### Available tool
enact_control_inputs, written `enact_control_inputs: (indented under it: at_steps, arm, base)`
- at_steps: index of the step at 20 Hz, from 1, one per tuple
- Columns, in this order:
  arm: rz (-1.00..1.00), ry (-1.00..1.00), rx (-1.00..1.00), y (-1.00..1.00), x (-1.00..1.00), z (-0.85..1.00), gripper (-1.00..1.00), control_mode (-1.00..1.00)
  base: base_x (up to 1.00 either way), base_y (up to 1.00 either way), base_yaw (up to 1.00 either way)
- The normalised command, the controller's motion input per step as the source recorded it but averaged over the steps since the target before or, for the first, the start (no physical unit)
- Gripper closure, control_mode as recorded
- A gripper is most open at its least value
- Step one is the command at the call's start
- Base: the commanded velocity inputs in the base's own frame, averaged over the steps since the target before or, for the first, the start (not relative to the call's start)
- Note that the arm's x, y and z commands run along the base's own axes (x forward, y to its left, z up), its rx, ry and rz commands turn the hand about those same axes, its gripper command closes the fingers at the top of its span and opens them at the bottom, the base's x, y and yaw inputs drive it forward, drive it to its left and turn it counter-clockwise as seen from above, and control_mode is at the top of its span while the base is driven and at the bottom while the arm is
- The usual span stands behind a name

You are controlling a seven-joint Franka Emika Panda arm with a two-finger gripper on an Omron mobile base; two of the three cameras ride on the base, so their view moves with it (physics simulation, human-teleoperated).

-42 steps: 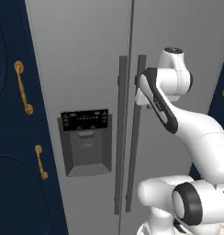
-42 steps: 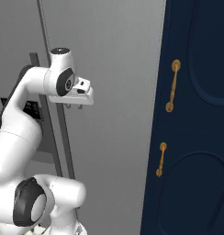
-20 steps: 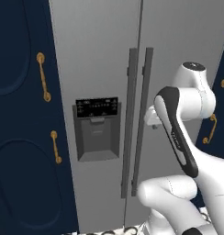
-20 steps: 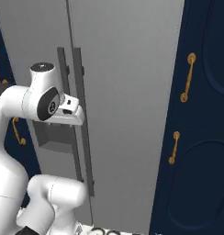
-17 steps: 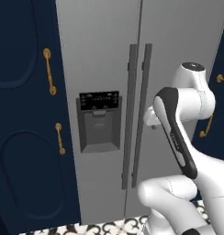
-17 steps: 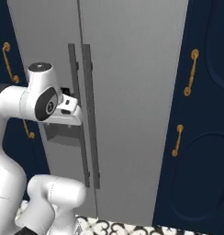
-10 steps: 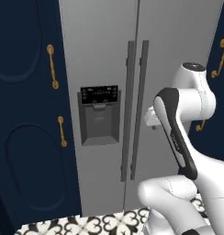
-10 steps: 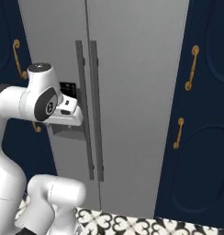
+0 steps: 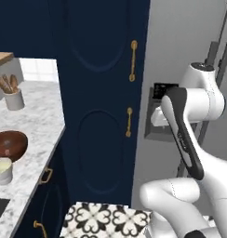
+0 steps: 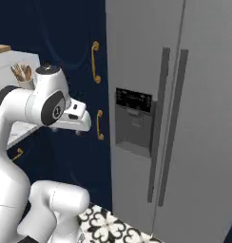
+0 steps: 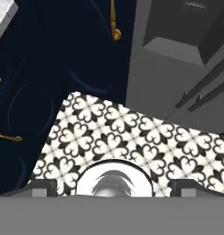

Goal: Grab a lemon wedge from the fridge and one ice cube from the ice bowl, and put them in the glass of lemonade.

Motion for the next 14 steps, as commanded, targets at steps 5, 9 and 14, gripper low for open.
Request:
enact_control_inputs:
  at_steps: [5, 9, 14]
  arm:
    - [0.00, 0.00, 0.00, 0.00, 0.00, 0.00, -1.00, 1.00]
    - [0.00, 0.00, 0.00, 0.00, 0.00, 0.00, -1.00, 1.00]
    - [0.00, 0.00, 0.00, 0.00, 0.00, 0.00, -1.00, 1.00]
  base:
    - [0.19, 0.65, 0.80]
    - [0.42, 0.49, 0.71]
    - [0.90, -0.06, 0.36]
